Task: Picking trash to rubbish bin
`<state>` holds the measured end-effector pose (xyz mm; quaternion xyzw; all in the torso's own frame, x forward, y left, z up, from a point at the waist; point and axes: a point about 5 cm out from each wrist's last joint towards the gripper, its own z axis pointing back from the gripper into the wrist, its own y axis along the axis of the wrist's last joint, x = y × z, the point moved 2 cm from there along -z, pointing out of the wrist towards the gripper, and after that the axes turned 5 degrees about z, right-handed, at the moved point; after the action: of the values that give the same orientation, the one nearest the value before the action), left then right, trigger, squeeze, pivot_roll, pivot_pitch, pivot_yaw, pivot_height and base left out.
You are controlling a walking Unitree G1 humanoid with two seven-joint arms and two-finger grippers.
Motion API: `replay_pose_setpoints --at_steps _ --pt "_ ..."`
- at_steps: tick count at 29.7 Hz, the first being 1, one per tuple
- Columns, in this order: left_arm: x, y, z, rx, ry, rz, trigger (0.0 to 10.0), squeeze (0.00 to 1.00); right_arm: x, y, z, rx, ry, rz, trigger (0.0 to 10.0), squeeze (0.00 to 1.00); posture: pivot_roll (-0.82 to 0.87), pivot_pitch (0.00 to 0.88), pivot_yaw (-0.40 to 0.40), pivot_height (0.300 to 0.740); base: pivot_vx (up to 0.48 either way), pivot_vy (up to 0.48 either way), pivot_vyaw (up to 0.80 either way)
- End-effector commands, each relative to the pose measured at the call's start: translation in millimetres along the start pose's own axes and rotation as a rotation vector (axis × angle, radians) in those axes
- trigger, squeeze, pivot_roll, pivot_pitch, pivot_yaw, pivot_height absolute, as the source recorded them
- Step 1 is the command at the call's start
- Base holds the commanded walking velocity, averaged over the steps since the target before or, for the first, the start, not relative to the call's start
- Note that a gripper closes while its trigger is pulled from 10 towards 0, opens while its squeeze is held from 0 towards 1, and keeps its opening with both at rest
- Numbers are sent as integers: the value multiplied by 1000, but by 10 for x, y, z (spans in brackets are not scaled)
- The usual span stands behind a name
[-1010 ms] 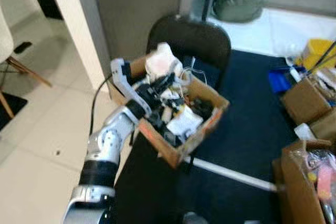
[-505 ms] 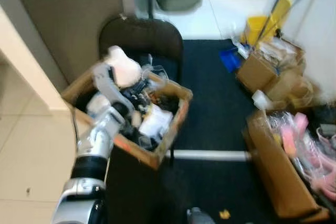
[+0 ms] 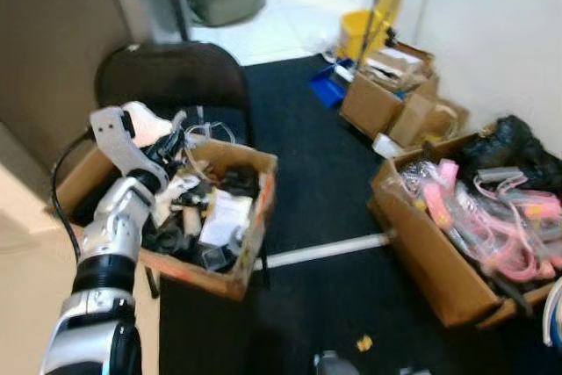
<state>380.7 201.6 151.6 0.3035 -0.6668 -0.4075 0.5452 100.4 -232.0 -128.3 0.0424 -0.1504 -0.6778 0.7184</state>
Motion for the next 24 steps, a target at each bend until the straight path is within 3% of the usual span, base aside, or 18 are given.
replay_pose_setpoints --at_steps 1,6,10,18,21,24 --pt "-158 -13 69 -9 58 -27 10000 0 -56 -96 2 -28 10 10 10000 0 -10 120 70 740 0 0 -712" --pt "-220 -79 84 -23 101 -46 10000 0 -48 -105 3 -31 5 9 10000 0 -14 124 66 740 0 0 -723" --pt "-270 -112 93 -31 148 -51 10000 0 17 -135 10 -33 -4 12 10000 0 -14 124 66 740 0 0 0" --pt "-619 -129 208 -64 373 -105 10000 0 367 -281 68 -48 -34 23 10000 0 -21 126 61 740 0 0 0" --pt "-675 -118 236 -69 411 -129 10000 0 406 -298 77 -51 -38 24 10000 0 -32 133 56 740 0 0 0" --pt "-894 -82 372 -73 531 -108 10000 0 504 -356 102 -61 -53 28 10000 0 -40 145 48 740 0 0 0"
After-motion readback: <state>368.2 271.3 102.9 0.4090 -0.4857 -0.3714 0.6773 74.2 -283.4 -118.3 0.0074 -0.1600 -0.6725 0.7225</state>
